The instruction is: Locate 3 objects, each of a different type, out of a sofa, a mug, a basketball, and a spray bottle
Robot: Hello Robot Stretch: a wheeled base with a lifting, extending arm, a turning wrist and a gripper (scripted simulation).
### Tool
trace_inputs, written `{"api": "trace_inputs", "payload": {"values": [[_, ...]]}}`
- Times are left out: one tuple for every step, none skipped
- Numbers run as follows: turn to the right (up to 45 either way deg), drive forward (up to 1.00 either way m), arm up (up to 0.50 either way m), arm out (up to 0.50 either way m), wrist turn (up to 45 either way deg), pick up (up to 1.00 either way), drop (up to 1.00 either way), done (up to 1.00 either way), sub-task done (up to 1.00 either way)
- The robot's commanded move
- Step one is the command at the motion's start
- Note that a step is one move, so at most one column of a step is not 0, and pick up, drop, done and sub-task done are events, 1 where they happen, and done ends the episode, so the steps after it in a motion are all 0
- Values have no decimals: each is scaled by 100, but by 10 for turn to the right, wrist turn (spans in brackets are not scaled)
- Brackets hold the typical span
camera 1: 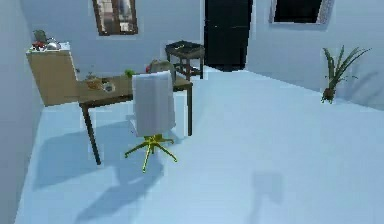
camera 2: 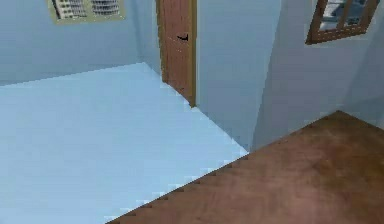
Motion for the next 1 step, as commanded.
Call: {"api": "trace_inputs", "payload": {"values": [[-300,0,0,0,0,0,0,0,0]]}}
